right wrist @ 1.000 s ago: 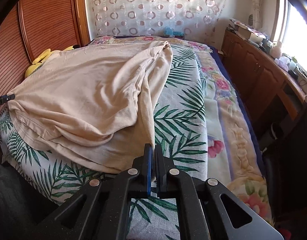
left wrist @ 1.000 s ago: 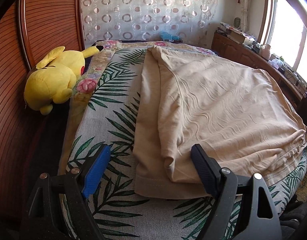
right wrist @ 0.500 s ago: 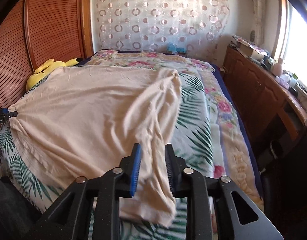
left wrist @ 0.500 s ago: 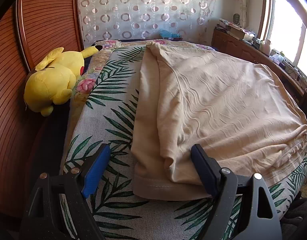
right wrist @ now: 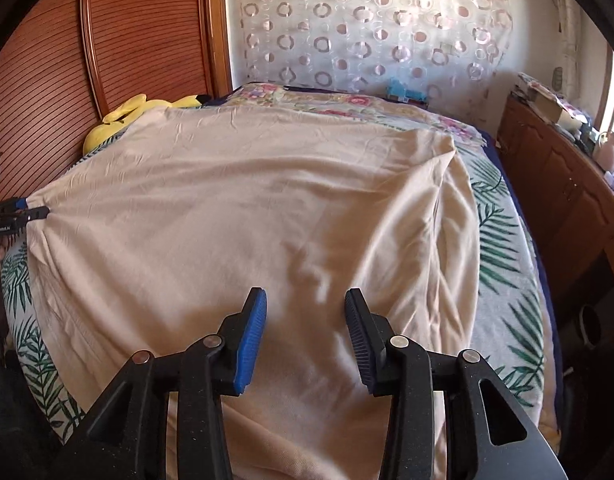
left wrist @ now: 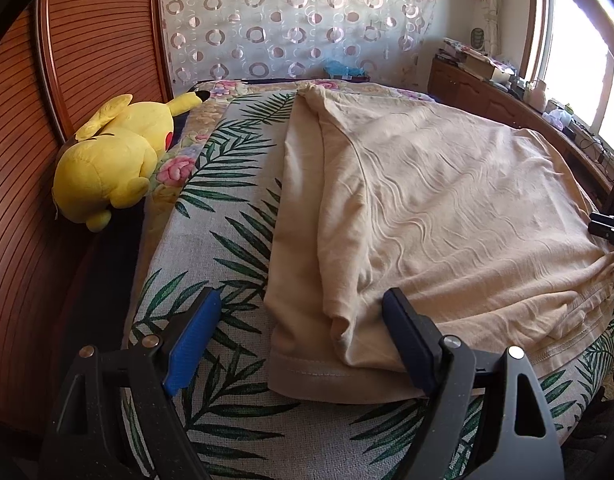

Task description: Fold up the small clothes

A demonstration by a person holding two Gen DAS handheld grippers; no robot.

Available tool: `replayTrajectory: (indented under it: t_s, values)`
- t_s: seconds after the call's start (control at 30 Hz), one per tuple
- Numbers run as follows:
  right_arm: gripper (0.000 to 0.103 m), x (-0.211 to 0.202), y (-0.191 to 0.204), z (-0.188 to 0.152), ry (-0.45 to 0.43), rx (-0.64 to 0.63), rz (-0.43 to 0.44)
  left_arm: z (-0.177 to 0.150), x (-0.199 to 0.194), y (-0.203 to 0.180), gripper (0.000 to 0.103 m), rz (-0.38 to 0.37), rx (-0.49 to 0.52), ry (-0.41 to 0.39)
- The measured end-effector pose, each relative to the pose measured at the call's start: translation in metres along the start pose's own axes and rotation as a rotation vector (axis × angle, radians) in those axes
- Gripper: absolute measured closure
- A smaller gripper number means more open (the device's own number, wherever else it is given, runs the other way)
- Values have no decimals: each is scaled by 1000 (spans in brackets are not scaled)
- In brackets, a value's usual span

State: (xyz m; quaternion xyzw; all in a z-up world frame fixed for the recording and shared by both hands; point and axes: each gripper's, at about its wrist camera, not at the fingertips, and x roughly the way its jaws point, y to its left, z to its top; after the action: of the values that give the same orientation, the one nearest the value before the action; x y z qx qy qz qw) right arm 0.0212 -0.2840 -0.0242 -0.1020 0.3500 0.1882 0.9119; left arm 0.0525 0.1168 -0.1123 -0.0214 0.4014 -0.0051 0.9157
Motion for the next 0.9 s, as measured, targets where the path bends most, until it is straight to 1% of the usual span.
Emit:
replayTrajectory:
  t_s: [0.07,0.13,0.17,0.23,0.3,0.37,0.4,0.43,0.53,0.63,0.73,0.9]
  values:
    - [61,3,-2,6,-6,15,-8,-1,-1,1,22,-6,1,2]
    - [61,6,-5,5,13,43,-7,-1,-3,-1,34,-22,11,5]
    - [60,3,-5,3,10,52,-9,-1,-4,-1,38,-32,13,7]
    - [60,-1,-3,0,1,45,-24,-1,-6,0,53,-48,7,5]
    - [60,-1,4,0,3,26,-52,-1,-6,0,59,-63,3,4]
    - [60,0,11,1,4,0,-80,0,-6,-2,67,-73,1,4]
    - [60,2,14,3,4,-7,-86,1,-5,-3,74,-82,-3,5]
    - [60,3,14,3,5,-5,-83,1,-5,-5,81,-94,-5,6]
    - [59,5,11,4,6,23,-47,2,-5,-12,94,-108,3,10]
    - [58,8,8,6,7,19,-44,5,-10,-19,95,-82,6,-17]
    - [58,2,2,0,5,18,-42,11,-20,-23,96,-107,-9,-60]
    - [57,1,1,-1,4,19,-40,26,-36,-42,96,-161,17,-117]
